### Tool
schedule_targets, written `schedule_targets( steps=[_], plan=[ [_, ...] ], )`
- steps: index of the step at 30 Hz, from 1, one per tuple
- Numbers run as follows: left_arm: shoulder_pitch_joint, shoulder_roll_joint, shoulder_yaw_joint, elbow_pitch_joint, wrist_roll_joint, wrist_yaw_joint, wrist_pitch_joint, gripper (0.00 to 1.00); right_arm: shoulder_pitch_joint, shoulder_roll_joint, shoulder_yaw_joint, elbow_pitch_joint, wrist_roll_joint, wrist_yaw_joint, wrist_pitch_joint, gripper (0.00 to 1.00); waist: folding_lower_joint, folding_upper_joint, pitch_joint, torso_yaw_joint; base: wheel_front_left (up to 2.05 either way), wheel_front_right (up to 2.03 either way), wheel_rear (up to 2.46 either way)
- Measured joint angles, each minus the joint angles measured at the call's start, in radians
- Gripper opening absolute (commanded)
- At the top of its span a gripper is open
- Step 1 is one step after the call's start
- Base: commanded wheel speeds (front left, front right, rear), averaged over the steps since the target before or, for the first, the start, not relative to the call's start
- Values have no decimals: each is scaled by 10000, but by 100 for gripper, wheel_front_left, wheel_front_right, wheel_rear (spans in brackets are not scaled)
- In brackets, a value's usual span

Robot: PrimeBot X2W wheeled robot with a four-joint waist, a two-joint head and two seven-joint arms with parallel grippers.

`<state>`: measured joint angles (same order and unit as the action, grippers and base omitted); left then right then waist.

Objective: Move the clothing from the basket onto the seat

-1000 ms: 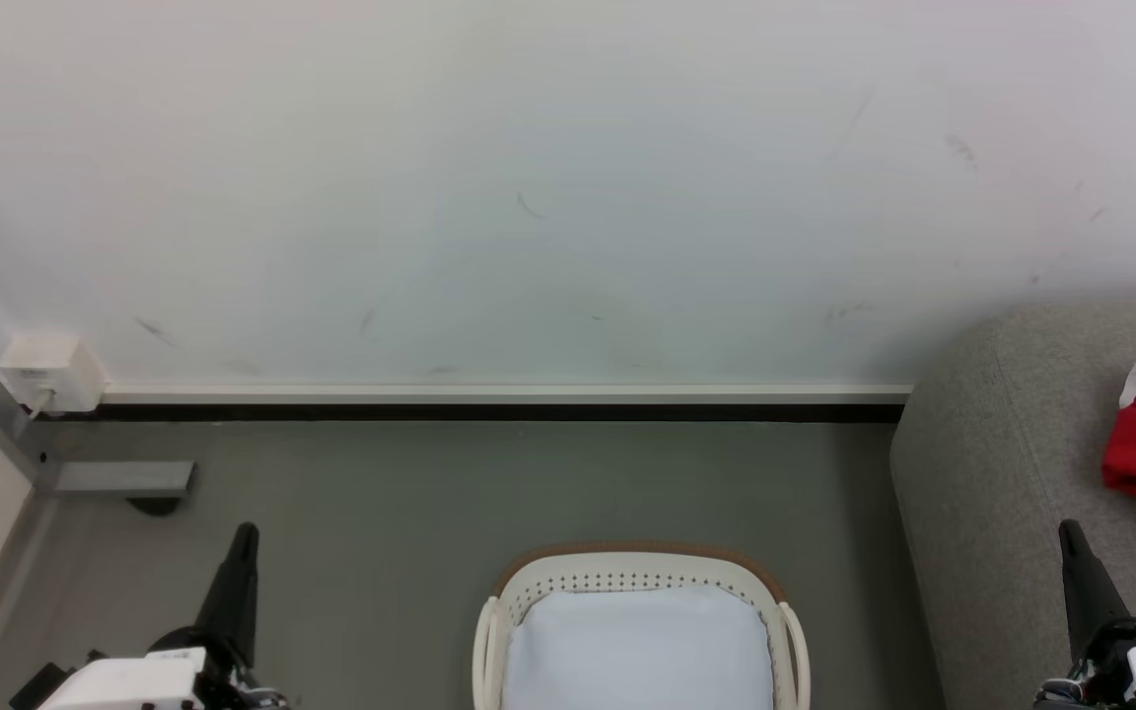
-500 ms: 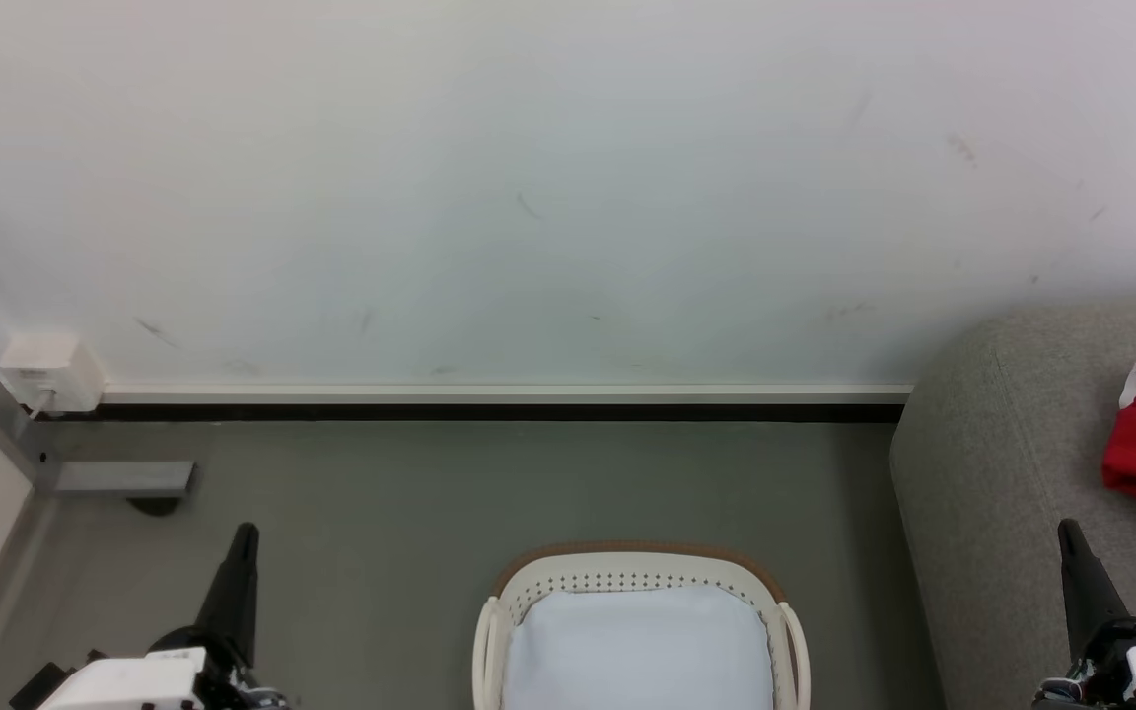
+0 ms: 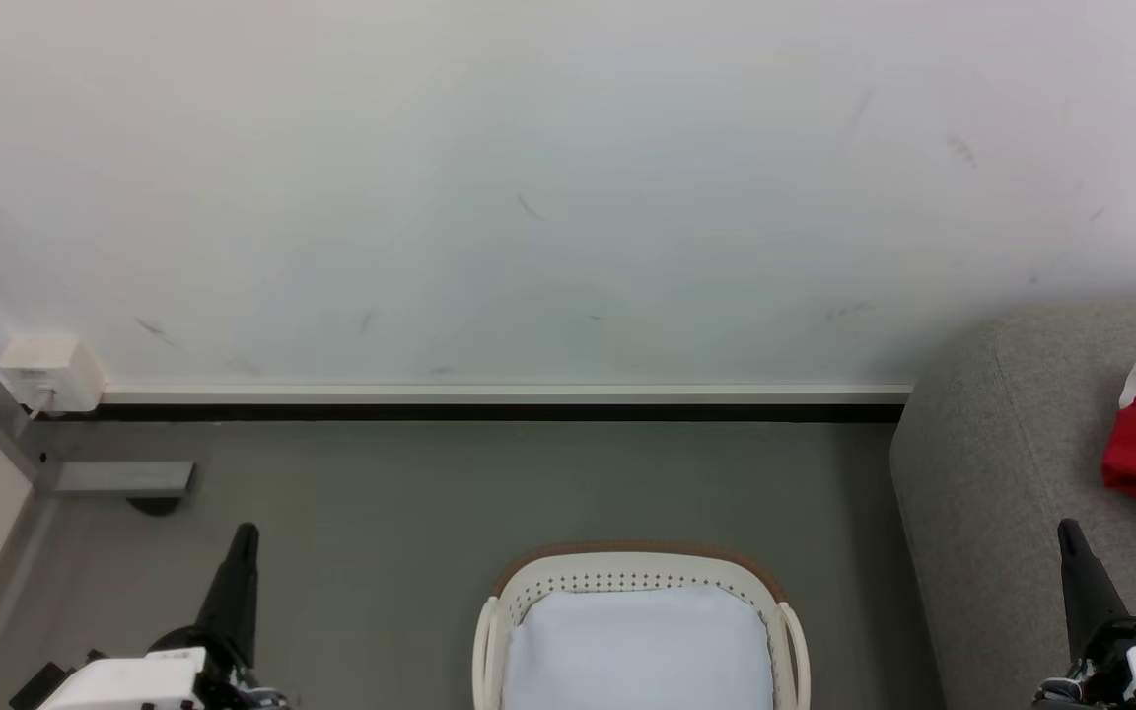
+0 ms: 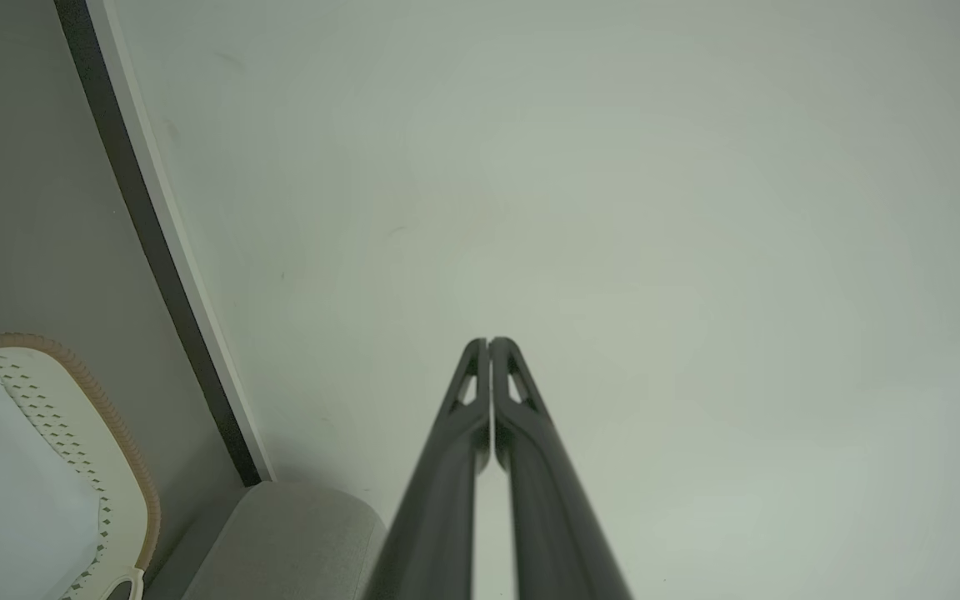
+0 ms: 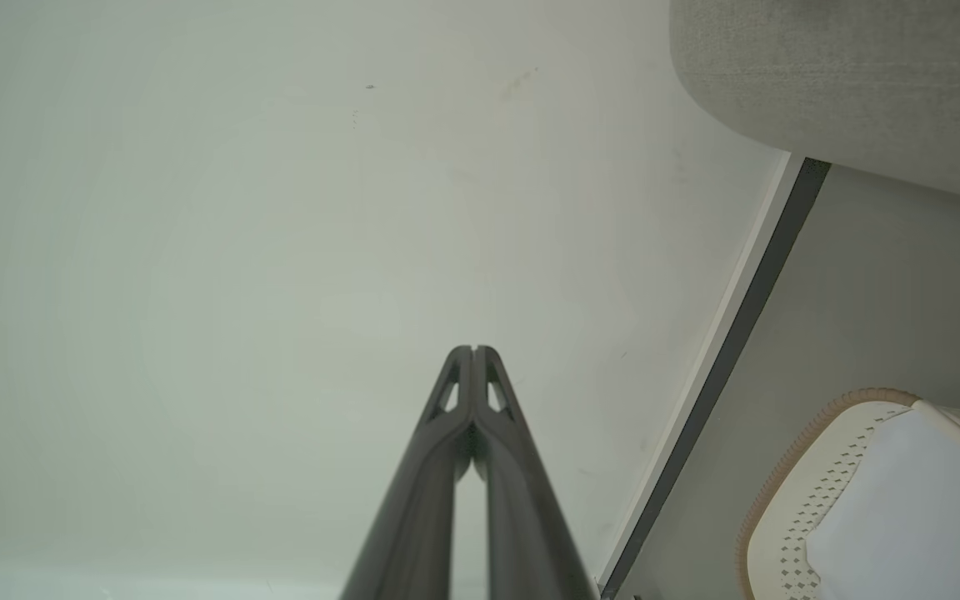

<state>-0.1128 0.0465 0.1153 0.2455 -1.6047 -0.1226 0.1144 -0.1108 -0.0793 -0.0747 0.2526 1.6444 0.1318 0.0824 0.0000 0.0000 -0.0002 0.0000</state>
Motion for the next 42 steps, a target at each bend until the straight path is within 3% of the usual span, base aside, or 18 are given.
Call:
schedule_targets(
  steps=[42],
  plan=[
    [-1, 0, 0, 0, -2, 0, 0, 0, -2, 48, -40, 0, -15, 0, 48, 0, 0, 0, 0, 0, 0, 0, 0]
  ],
)
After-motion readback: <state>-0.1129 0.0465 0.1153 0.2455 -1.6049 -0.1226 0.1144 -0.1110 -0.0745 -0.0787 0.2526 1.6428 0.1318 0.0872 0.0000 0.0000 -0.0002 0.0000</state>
